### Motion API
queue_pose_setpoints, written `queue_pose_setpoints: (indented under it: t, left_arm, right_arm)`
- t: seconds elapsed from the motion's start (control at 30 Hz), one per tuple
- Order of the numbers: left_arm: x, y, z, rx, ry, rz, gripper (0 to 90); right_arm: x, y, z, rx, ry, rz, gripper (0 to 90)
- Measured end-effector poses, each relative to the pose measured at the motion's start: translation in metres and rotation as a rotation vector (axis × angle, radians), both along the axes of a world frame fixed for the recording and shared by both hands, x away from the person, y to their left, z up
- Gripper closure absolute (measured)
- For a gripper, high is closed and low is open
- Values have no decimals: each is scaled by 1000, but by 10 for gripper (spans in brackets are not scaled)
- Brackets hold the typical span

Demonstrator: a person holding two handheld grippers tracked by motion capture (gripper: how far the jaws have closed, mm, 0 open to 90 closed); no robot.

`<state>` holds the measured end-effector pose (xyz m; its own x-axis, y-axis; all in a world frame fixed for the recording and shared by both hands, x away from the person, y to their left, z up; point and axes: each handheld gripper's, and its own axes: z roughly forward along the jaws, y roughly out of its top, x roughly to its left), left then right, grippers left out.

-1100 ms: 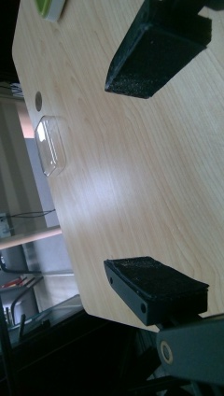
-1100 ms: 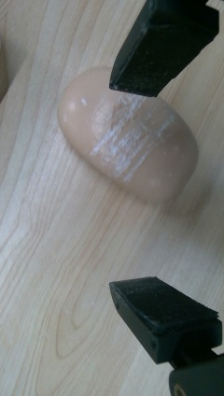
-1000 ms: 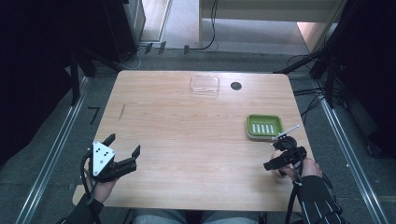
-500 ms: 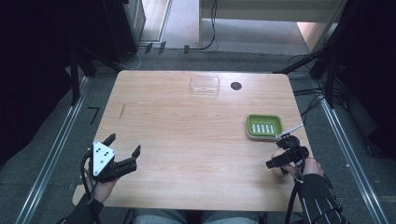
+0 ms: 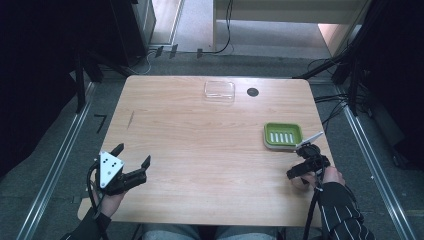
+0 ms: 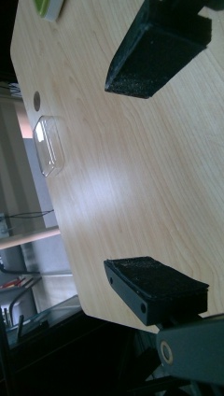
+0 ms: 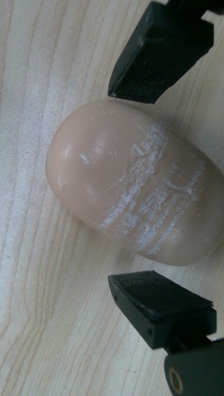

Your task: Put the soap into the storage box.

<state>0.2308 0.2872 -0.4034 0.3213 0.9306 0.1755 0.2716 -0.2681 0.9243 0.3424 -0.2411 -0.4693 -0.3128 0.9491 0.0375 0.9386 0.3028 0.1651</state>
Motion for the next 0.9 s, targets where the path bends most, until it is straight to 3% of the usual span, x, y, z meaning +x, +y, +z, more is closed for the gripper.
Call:
queue_pose_setpoints:
  t: [0.13, 0.9]
  left_arm:
    - [0, 0, 0, 1, -2, 1, 133]
    - [-1, 0, 1, 1, -5, 0, 133]
  right_arm:
    - [1, 3, -2, -29, 6, 2, 145]
    - [0, 4, -4, -50, 20, -5, 230]
